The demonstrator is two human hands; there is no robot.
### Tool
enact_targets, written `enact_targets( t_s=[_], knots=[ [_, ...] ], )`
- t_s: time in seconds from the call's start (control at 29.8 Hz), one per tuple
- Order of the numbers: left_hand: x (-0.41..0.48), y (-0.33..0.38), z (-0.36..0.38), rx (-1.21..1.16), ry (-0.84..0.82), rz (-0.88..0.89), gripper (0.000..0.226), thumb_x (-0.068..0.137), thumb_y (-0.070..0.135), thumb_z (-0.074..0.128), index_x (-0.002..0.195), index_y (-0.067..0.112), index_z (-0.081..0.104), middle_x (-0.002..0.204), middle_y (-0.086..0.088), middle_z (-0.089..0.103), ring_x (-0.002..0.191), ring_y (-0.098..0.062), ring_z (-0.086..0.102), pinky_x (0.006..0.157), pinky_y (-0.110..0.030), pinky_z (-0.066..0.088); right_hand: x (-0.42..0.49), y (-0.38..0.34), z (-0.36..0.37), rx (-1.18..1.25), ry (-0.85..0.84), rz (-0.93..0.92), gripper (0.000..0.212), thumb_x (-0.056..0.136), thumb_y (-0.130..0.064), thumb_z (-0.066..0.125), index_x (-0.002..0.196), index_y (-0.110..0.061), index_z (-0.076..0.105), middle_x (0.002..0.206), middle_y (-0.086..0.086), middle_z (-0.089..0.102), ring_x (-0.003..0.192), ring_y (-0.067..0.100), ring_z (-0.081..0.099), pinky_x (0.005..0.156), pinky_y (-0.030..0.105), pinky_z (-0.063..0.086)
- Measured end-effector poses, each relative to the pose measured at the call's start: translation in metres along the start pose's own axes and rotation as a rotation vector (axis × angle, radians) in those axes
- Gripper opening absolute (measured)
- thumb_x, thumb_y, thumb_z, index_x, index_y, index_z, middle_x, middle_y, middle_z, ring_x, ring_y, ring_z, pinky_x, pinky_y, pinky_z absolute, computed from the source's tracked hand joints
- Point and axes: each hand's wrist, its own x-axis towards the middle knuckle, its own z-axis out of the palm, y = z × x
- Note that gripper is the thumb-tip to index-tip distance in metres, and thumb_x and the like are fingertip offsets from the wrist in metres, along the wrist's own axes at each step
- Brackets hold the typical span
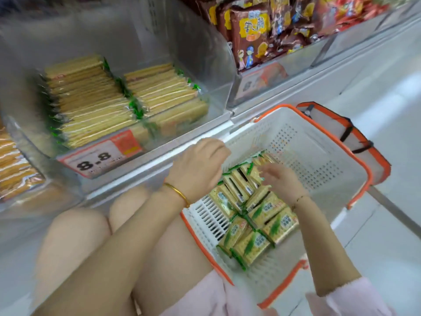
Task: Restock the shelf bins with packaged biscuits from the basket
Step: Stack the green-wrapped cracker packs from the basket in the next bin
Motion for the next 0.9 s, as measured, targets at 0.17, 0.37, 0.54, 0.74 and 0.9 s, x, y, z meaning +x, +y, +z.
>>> enact_targets(
  t_s=[0.17,0.37,0.54,0.74,0.9],
  knots=[
    [-0.013,-0.005,0.044,-0.265,-0.293,-0.343,0.043,0.09,0.001,0.037,0.128,0.014,0.052,0.133,-0.004,0.05,0.126,-0.02,0.039,0.104,-0.028,0.03,0.006,0.059,0.027,-0.272,0.059,0.271,0.042,0.094,-0.001,0.036,0.133,-0.014,0.049,0.13,0.012,0.055,0.109,0.029,0.056,0.07,0.029,0.048],
    [-0.013,-0.011,0.053,-0.285,-0.324,-0.455,0.039,0.092,0.006,0.038,0.128,0.015,0.052,0.133,-0.003,0.05,0.125,-0.018,0.042,0.103,-0.031,0.035,0.02,0.088,0.052,-0.679,0.005,0.478,0.074,0.083,-0.034,0.064,0.143,-0.017,0.023,0.146,0.018,0.03,0.137,0.036,0.025,0.107,0.053,0.031],
    [-0.013,-0.01,0.056,-0.309,-0.338,-0.476,0.037,0.092,0.006,0.038,0.124,0.015,0.055,0.127,-0.003,0.053,0.118,-0.019,0.049,0.098,-0.031,0.04,0.021,0.089,0.059,-0.784,0.069,0.413,0.069,0.077,-0.031,0.071,0.132,-0.014,0.033,0.135,0.017,0.041,0.126,0.035,0.04,0.106,0.051,0.034],
    [-0.012,0.007,0.061,-0.692,-0.405,-0.541,0.032,0.094,0.018,0.052,0.126,0.016,0.054,0.124,0.0,0.057,0.113,-0.011,0.053,0.102,-0.027,0.041,0.005,0.051,0.025,0.046,0.06,0.26,0.064,0.08,-0.002,0.068,0.136,-0.017,0.041,0.119,0.005,0.051,0.076,0.017,0.06,0.06,0.028,0.054],
    [-0.011,0.012,0.071,-0.658,-0.704,-0.595,0.052,0.089,0.038,0.059,0.134,0.015,0.045,0.131,-0.005,0.052,0.112,-0.018,0.054,0.091,-0.029,0.044,-0.003,0.025,0.031,0.703,-0.156,0.165,0.053,0.083,-0.009,0.069,0.129,-0.021,0.046,0.129,0.009,0.043,0.103,0.024,0.063,0.08,0.035,0.057]
  ],
)
